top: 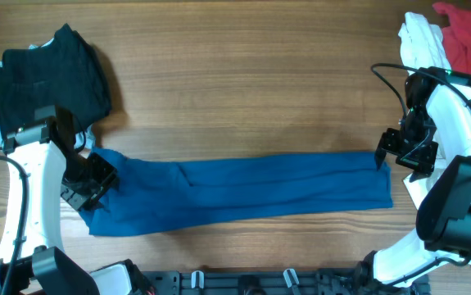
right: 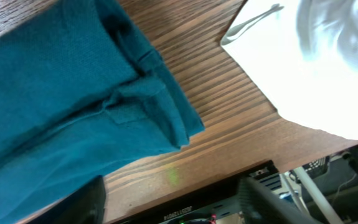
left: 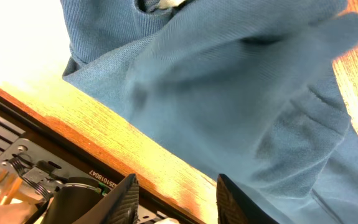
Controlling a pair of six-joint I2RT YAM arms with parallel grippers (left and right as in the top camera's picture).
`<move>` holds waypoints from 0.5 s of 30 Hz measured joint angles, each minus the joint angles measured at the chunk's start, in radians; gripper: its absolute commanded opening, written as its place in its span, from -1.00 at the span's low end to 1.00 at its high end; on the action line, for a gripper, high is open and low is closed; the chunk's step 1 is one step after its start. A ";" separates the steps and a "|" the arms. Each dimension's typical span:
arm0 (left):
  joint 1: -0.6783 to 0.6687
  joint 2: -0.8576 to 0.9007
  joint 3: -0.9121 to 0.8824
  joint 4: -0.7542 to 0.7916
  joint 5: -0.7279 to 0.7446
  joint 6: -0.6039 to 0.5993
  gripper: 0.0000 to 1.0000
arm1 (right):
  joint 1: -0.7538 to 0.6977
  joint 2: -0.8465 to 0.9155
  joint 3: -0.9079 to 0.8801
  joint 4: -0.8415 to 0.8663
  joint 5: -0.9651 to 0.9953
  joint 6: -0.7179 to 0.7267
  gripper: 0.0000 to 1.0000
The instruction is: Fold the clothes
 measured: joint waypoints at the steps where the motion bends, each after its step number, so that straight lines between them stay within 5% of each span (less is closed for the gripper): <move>1: 0.000 0.000 0.000 0.000 0.000 0.001 0.11 | -0.001 0.000 0.000 0.000 0.003 0.003 0.50; 7: 0.000 0.000 0.000 0.006 -0.005 0.000 0.16 | -0.016 0.000 0.000 0.009 -0.030 -0.019 0.52; 15: -0.029 0.000 0.000 0.085 0.073 0.002 0.15 | -0.024 0.000 0.000 0.039 -0.176 -0.134 0.89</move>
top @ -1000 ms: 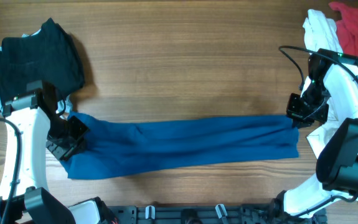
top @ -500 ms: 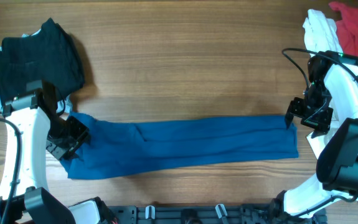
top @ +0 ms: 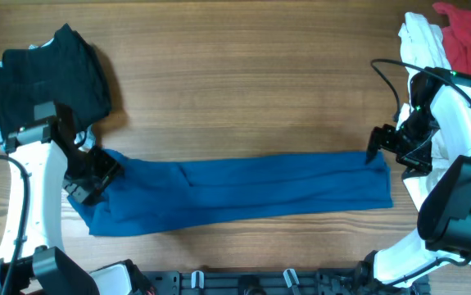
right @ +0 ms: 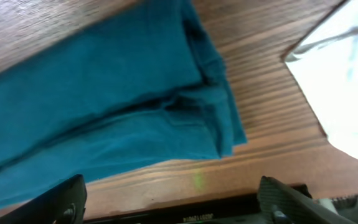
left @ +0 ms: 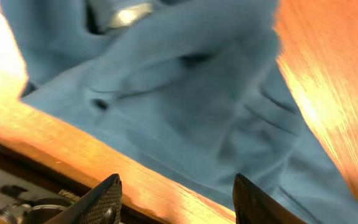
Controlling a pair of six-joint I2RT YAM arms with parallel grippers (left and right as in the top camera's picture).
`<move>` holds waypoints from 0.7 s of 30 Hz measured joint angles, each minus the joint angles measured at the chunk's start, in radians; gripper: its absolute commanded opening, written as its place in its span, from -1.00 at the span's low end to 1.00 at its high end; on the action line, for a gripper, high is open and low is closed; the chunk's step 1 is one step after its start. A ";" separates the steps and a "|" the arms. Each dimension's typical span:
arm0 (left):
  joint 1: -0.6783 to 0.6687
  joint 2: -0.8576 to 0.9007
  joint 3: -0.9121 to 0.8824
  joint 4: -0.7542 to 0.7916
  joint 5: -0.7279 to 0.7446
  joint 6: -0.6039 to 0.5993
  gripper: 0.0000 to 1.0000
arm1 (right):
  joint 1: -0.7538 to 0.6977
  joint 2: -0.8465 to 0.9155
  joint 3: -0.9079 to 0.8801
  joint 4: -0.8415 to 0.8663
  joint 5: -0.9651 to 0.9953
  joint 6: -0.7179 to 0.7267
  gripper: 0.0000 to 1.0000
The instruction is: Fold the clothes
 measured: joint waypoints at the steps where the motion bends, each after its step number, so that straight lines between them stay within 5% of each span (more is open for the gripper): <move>1: -0.014 0.000 0.000 0.003 0.005 0.002 0.15 | 0.000 0.000 0.000 0.002 -0.005 -0.004 0.93; 21: -0.139 0.000 0.000 0.013 0.033 0.002 0.16 | 0.000 -0.002 -0.312 0.380 -0.033 0.049 0.96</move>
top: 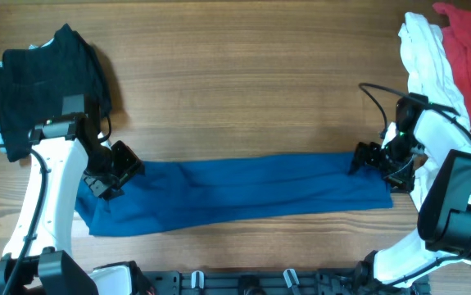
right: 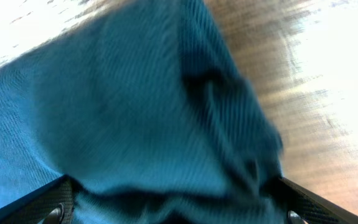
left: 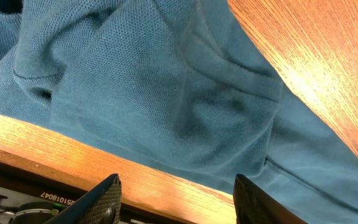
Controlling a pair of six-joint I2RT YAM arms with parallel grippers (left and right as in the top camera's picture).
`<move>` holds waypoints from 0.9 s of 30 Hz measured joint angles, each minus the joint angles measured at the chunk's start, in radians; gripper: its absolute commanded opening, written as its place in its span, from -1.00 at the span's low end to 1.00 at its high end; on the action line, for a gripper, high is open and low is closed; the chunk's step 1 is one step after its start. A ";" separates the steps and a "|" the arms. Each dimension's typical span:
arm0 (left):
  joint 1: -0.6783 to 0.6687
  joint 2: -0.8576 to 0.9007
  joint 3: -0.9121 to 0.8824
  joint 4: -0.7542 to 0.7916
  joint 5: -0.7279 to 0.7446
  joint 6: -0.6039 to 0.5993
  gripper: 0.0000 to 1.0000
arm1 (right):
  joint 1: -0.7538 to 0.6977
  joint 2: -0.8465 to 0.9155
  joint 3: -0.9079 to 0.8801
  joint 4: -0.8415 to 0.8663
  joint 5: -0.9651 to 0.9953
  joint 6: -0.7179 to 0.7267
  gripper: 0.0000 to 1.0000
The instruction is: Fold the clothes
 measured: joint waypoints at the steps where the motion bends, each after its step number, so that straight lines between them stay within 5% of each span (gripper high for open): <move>1: 0.000 0.000 0.000 -0.002 0.000 0.000 0.16 | 0.000 0.000 -0.009 0.012 0.002 0.003 0.91; 5: 0.000 0.000 0.000 -0.005 0.000 0.000 0.15 | -0.003 -0.030 -0.043 0.060 0.003 0.013 0.12; 7: 0.000 0.000 0.000 -0.005 0.000 0.000 0.16 | -0.004 -0.038 -0.050 0.084 -0.011 0.022 -0.86; 21: 0.000 0.000 0.000 0.056 0.000 0.000 0.15 | -0.029 -0.048 -0.038 0.299 -0.085 0.136 -0.92; 27: 0.000 0.000 0.000 0.088 0.004 0.000 0.15 | -0.157 -0.019 0.086 0.213 -0.044 0.180 -0.92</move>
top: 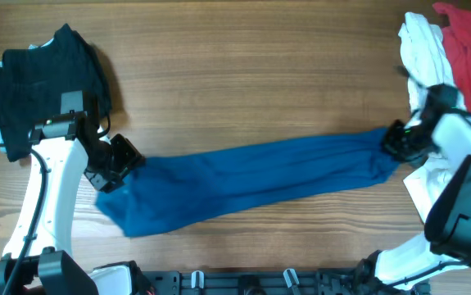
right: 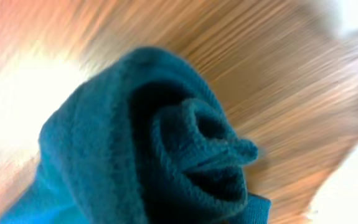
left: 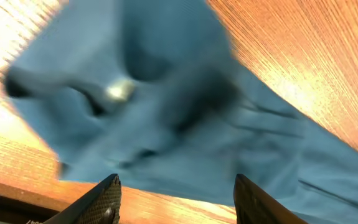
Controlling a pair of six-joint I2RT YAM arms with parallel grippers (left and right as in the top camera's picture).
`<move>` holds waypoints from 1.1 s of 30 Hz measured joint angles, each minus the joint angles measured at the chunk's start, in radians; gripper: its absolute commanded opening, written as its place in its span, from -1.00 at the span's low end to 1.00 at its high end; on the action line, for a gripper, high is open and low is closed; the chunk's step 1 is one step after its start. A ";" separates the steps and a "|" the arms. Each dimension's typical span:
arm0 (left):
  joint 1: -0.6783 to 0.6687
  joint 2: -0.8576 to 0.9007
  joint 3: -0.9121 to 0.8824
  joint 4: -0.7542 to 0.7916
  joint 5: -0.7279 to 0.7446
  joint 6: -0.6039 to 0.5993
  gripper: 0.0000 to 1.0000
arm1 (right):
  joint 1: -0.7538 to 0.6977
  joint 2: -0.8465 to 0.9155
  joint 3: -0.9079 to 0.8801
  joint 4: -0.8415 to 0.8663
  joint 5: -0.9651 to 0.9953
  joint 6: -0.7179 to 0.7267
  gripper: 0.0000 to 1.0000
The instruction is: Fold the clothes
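A long blue garment (top: 251,176) lies slantwise across the wooden table (top: 243,74), its left end near the front and its right end higher. My right gripper (top: 397,141) is shut on the bunched right end; in the right wrist view the rolled blue fabric (right: 154,137) fills the frame and hides the fingers. At the garment's upper left corner is my left gripper (top: 114,164). In the left wrist view the left gripper (left: 182,202) stands open over bare wood, with the blurred blue garment (left: 166,112) just beyond its fingertips (left: 107,199).
A black garment (top: 47,78) lies in a heap at the back left. White cloth (top: 425,45) and red cloth (top: 467,45) are piled at the back right, with more white cloth (top: 432,184) under the right arm. A black rail (top: 243,283) runs along the front edge.
My right gripper has moved right and back with the garment's right end in it. The garment now lies slanted, with its left end shifted right. The left gripper stays at the upper left corner.
The garment first lay straight across the front of the table, with both grippers open at its ends. Both grippers then moved inward over the cloth ends. Now the right gripper holds the bunched right end further back and right, and the whole garment has shifted and tilted.
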 measured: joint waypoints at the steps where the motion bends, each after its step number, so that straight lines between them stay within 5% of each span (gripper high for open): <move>1: 0.000 0.000 0.000 0.005 0.000 0.000 0.16 | -0.024 0.002 0.034 -0.030 0.019 0.002 -0.91; 13: 0.000 0.000 0.000 0.032 0.004 0.000 0.15 | -0.024 0.003 0.359 -0.380 0.180 -0.025 -0.91; 31: 0.000 0.000 0.000 0.026 0.007 0.000 0.16 | 0.592 0.003 0.359 -0.505 0.195 0.000 -0.91; 33: 0.000 0.000 0.000 0.026 0.007 0.000 0.17 | 0.643 0.003 0.359 -0.507 0.195 0.007 -0.73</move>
